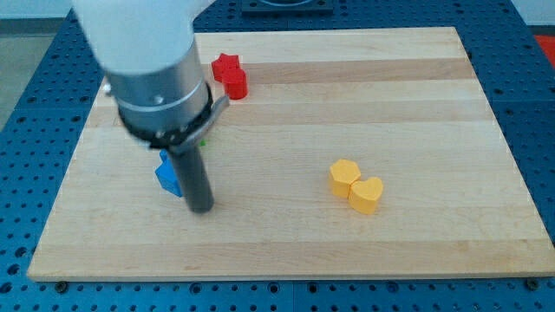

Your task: Move your arm to the left side of the blue cube

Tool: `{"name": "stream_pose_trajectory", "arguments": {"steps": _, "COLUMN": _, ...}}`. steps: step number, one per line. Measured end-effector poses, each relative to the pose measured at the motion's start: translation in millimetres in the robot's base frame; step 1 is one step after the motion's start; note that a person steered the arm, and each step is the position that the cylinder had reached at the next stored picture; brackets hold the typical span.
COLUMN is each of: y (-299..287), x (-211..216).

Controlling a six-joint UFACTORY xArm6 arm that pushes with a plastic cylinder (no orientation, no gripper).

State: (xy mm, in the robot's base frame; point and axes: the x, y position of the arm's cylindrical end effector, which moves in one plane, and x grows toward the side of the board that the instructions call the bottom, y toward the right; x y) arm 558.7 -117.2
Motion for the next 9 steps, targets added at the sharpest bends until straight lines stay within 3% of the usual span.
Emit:
{"name": "stream_pose_trajectory", "arguments": {"steps": 1, "y": -43, "x": 34}}
{"name": "stream_pose_trajectory", "arguments": {"steps": 2, "y": -85, "x": 13}}
{"name": "stream_pose_trajectory", "arguments": {"steps": 7, "y": -87, "x": 1}}
{"name": "stream_pose_trajectory", "arguments": {"steps": 9, "y": -101, "x": -57}}
